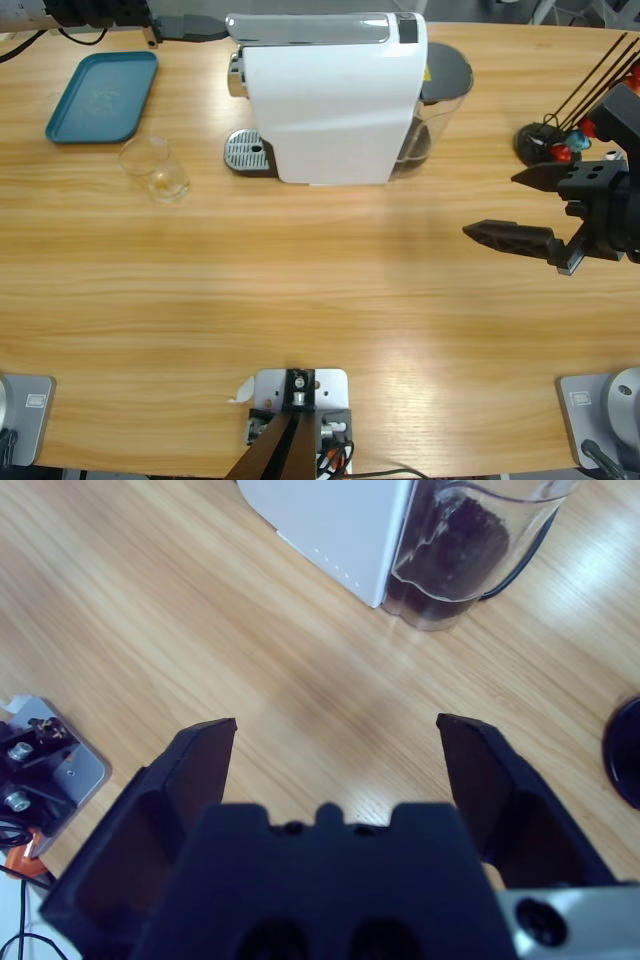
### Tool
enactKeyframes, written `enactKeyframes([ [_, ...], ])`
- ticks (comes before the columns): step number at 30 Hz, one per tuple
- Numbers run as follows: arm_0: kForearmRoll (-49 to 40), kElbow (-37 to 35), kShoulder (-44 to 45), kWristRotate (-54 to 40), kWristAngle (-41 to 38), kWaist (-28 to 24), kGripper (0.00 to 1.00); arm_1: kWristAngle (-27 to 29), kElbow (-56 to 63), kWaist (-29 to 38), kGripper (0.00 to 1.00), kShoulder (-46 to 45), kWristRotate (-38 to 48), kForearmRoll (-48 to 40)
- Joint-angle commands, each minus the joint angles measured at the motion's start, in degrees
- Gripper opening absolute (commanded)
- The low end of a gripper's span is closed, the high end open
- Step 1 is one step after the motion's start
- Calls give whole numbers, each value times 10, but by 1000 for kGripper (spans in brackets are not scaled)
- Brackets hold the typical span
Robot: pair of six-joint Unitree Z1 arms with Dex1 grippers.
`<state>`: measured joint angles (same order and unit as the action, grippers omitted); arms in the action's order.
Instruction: Pour coffee
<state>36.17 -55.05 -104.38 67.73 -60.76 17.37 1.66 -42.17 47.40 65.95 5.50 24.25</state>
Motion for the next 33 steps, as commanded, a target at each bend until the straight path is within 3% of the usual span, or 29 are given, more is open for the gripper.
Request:
enactKeyframes([
  [1,-7,-30,15,13,-6,12,858,13,9,6,895,5,6,-4],
  [18,-29,-49,57,25,-7,11,853,14,10,6,895,3,6,-4],
  [23,-28,-6,65,-20,-6,8,850,14,10,6,895,2,6,-4],
  [26,-32,24,88,-61,1,8,799,14,10,6,895,3,6,-4],
  [29,-100,8,130,-88,25,8,724,14,9,6,895,7,6,-4],
  [33,-270,-98,186,-125,83,15,724,14,9,6,895,11,6,-4],
])
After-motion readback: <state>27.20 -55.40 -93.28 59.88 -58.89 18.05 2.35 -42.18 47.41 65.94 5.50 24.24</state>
